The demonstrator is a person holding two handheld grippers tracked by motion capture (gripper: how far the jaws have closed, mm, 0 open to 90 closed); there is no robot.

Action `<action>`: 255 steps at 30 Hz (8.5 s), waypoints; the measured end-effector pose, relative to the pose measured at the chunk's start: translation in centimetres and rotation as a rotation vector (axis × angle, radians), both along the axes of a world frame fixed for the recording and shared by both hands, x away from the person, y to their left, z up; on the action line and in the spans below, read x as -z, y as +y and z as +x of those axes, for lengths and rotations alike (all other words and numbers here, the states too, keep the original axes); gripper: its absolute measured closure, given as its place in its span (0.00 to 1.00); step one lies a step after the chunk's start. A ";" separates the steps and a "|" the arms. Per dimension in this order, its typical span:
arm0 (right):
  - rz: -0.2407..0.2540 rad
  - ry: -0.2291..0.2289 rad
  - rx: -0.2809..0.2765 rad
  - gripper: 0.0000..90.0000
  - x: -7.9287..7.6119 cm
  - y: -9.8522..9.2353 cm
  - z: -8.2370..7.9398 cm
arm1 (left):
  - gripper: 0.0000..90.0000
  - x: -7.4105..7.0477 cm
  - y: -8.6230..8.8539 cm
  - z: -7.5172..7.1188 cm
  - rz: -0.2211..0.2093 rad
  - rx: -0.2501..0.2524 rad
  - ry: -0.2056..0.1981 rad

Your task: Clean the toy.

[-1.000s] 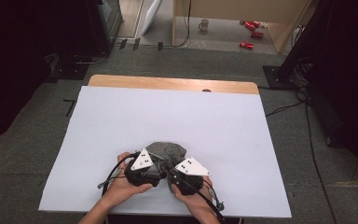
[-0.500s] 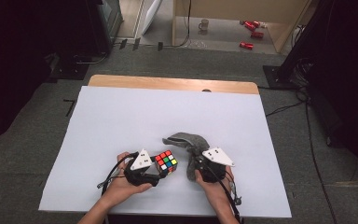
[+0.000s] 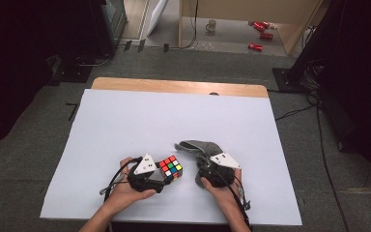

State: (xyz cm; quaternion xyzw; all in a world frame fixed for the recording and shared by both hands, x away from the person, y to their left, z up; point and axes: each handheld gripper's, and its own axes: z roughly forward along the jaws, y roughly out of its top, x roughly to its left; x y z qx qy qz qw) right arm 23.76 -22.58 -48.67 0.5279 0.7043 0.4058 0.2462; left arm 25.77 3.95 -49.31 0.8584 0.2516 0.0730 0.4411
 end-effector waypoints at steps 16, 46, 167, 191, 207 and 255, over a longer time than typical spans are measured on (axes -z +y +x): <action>0.002 0.002 -0.030 0.29 0.1 0.2 0.0 | 0.13 -2.0 -1.0 0.8 -0.043 -0.038 0.016; -0.008 -0.006 -0.021 0.27 0.2 0.5 -0.2 | 0.38 -3.1 -3.0 1.6 0.021 -0.056 0.014; -0.075 -0.154 -0.152 0.46 -1.1 3.4 -2.6 | 0.39 -5.0 1.8 1.8 -0.223 -0.108 0.046; -0.138 0.060 0.112 0.63 0.9 0.6 0.5 | 0.39 -1.4 0.8 0.1 -0.112 0.065 -0.018; 0.121 -0.064 -0.075 0.81 -3.5 2.6 -2.4 | 0.38 -0.7 -0.1 -0.5 -0.068 0.105 -0.058; 0.143 0.021 0.015 0.80 -2.2 2.4 -1.5 | 0.38 -0.9 -0.5 -0.4 -0.053 0.125 -0.067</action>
